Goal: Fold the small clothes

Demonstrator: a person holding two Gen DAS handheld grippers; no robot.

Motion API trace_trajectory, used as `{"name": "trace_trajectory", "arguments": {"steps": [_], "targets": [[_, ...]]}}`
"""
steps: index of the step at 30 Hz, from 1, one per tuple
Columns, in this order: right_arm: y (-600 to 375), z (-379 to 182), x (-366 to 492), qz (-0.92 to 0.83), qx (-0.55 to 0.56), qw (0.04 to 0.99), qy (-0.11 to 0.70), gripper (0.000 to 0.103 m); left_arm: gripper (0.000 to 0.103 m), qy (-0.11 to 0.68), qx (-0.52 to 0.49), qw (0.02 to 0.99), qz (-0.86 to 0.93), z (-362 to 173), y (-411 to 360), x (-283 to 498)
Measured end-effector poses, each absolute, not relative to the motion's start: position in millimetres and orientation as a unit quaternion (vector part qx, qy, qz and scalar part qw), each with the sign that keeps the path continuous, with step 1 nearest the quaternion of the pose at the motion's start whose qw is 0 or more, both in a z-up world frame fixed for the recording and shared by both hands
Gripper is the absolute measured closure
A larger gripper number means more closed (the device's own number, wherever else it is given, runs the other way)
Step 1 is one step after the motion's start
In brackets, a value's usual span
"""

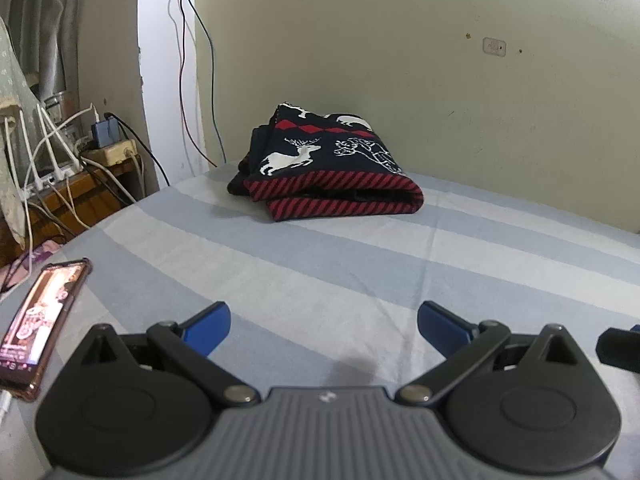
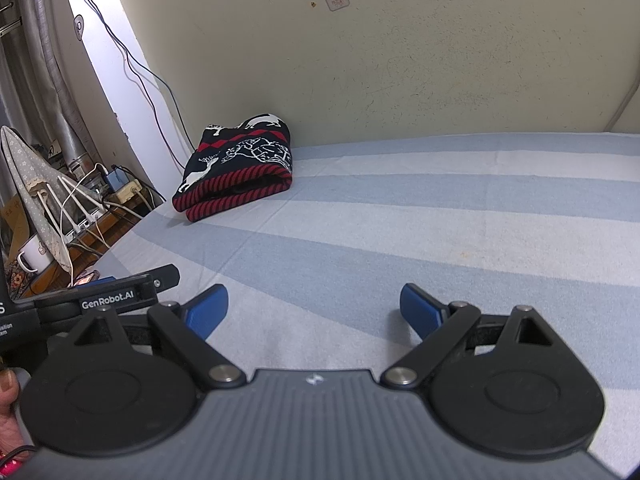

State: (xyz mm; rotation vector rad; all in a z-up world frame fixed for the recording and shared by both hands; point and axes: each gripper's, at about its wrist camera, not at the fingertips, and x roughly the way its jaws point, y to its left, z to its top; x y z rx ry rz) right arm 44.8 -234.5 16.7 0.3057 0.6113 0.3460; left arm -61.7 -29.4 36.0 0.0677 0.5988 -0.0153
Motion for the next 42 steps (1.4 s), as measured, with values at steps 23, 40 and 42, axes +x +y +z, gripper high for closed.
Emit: {"name": "trace_trajectory", "arguments": {"steps": [23, 40, 42], "targets": [[-234.1, 15.8, 44.9, 0.168, 0.149, 0.928, 0.298, 0.008, 0.0, 0.3, 0.046, 0.953, -0.001, 35.8, -32.7, -61.5], [-233.8, 15.7, 44.6, 0.168, 0.149, 0.928, 0.298, 0.008, 0.0, 0.296, 0.06, 0.953, -0.003, 35.8, -36.6, -64.0], [-233.7, 15.8, 44.5, 0.168, 0.149, 0.928, 0.298, 0.008, 0.0, 0.296, 0.06, 0.953, -0.003, 35.8, -37.2, -64.1]]}}
